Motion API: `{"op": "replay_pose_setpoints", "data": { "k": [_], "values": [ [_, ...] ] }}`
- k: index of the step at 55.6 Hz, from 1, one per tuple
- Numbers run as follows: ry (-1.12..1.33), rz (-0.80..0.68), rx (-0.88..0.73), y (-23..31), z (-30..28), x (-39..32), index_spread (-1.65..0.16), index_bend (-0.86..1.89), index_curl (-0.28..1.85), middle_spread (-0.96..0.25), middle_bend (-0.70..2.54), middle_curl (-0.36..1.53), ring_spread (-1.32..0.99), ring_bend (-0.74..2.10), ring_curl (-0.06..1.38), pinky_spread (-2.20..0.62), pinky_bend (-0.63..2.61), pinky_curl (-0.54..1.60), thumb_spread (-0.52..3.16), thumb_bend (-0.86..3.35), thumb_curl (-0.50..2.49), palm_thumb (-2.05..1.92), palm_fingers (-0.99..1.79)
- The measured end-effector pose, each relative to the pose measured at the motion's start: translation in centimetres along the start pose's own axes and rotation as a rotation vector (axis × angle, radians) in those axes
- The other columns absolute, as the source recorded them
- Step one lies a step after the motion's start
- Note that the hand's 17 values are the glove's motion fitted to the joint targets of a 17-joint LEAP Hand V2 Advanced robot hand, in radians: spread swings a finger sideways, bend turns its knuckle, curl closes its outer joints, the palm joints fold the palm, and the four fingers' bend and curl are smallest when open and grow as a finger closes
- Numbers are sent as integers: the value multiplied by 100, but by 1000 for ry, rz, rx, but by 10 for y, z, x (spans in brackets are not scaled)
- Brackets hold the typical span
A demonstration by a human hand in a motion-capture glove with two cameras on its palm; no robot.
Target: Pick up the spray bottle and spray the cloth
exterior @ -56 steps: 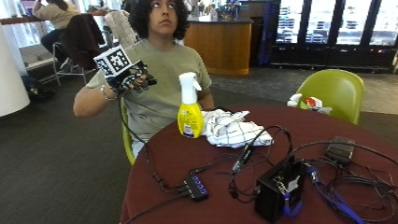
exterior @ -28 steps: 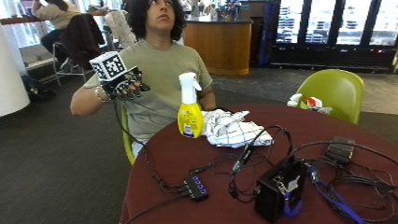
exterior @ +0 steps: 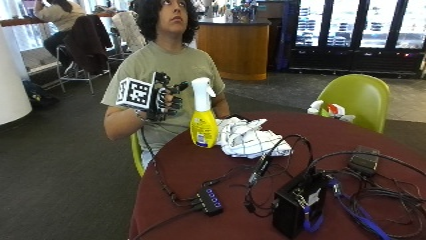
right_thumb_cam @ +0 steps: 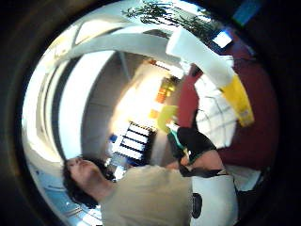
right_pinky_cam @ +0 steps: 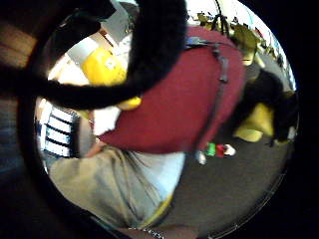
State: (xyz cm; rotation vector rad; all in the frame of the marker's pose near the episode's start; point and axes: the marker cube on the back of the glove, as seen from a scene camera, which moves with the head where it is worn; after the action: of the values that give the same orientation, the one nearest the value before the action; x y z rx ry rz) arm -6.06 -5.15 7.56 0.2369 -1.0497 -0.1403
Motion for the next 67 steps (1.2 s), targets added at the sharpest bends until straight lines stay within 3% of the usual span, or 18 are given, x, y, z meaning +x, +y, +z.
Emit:
{"op": "replay_pose_setpoints", "data": {
  "k": [20, 44, 51, 55, 62, 67],
  "values": [
    [-150, 26, 108, -69, 62, 33, -24, 9, 18, 6, 22, 34, 0, 49, 35, 19, 44, 35, 88, -2, 41, 81, 27],
    [-170, -2, 182, -115, 94, 40, -21, 0, 8, -2, 27, 37, -12, 74, 39, 1, 62, 39, 77, -3, 42, 90, 63],
    [-308, 152, 68, -117, 88, 36, -20, 1, 5, -7, 46, 42, -15, 75, 39, -6, 57, 37, 78, -4, 42, 87, 86],
    [-371, 181, 30, -114, 79, 30, -22, 20, 13, -12, 57, 45, -15, 65, 37, -7, 41, 33, 78, -1, 45, 93, 104],
    [-438, 81, 42, -115, 44, 5, -25, 28, 24, -14, 53, 46, -15, 57, 37, -10, 31, 33, 70, -2, 49, 97, 116],
    [-385, -20, -33, -123, 8, -26, -26, 29, 29, -14, 49, 46, -16, 53, 38, -13, 35, 34, 61, -3, 52, 99, 125]
  ]
}}
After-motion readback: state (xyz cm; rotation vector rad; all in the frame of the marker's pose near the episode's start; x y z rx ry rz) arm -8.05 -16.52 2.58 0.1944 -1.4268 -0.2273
